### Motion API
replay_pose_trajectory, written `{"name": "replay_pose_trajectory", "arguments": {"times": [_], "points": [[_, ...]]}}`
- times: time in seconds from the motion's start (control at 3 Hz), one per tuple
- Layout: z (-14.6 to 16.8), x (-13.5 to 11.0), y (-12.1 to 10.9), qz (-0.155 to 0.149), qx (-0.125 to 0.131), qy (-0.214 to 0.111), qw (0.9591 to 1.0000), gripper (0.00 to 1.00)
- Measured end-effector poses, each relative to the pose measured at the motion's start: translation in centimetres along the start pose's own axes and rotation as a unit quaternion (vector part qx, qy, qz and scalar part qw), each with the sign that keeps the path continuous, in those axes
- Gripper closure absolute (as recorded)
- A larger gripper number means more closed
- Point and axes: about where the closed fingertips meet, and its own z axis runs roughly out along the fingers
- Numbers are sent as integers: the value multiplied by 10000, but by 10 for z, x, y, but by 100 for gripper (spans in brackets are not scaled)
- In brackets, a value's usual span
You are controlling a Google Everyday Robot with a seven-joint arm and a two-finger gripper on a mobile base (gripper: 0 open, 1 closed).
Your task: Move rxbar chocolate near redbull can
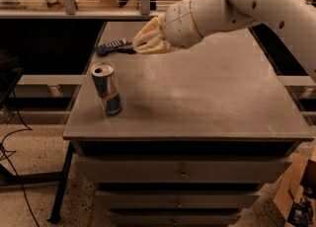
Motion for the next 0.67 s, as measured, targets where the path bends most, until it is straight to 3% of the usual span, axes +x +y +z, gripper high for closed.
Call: {"name": "replay_pose_trajectory", "arguments": {"times": [0.67], "points": [[9,-7,7,95,-542,-572,9968,13]]}}
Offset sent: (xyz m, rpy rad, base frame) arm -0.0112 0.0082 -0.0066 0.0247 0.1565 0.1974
